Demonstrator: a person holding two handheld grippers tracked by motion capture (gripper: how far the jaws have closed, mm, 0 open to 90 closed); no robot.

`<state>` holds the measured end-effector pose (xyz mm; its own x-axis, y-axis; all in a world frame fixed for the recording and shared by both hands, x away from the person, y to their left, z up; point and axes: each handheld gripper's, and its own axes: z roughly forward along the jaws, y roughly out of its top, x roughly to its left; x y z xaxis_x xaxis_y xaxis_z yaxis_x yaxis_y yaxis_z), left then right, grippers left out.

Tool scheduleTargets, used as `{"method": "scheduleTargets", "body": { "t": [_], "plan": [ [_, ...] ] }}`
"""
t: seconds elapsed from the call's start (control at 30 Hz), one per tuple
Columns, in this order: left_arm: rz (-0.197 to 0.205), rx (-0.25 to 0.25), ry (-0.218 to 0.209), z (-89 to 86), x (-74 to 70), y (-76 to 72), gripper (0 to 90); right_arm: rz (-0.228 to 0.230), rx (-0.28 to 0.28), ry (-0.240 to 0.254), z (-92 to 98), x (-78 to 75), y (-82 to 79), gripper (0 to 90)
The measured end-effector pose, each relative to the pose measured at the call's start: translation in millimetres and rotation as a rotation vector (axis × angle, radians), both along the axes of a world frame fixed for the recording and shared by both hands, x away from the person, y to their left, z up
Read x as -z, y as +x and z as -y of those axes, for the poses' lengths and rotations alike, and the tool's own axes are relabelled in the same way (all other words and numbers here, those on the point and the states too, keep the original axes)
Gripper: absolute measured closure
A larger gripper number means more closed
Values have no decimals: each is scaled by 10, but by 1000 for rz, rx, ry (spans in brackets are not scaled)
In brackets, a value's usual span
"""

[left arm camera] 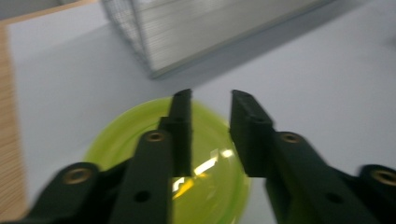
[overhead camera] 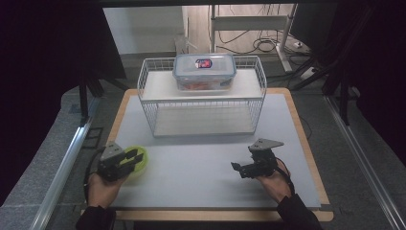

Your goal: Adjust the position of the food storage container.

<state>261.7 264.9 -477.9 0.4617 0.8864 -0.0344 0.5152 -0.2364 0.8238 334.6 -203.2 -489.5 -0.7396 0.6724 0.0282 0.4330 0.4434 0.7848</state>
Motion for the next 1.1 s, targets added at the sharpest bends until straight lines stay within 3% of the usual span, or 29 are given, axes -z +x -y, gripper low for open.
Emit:
{"method": "scheduleTargets", "body": {
  "t": [0.13, 0.33, 0.5, 0.83, 1.1],
  "plan": [
    [-11, -70, -18, -243, 4, -58, 898, 4, -4, -7, -6, -1, -7, 68],
    [-36, -163, -13, -482, 79, -93, 899, -2, -5, -14, -6, 10, -3, 74],
    [-71, -225, 7, -585, 170, -68, 899, -2, -6, -17, -11, 11, -5, 79],
    [-148, -246, 12, -629, 312, 0, 898, -7, -10, -28, -15, 17, -6, 83],
    [-172, -225, 10, -557, 349, 36, 898, -8, -11, -32, -18, 22, -5, 87]
  ]
}}
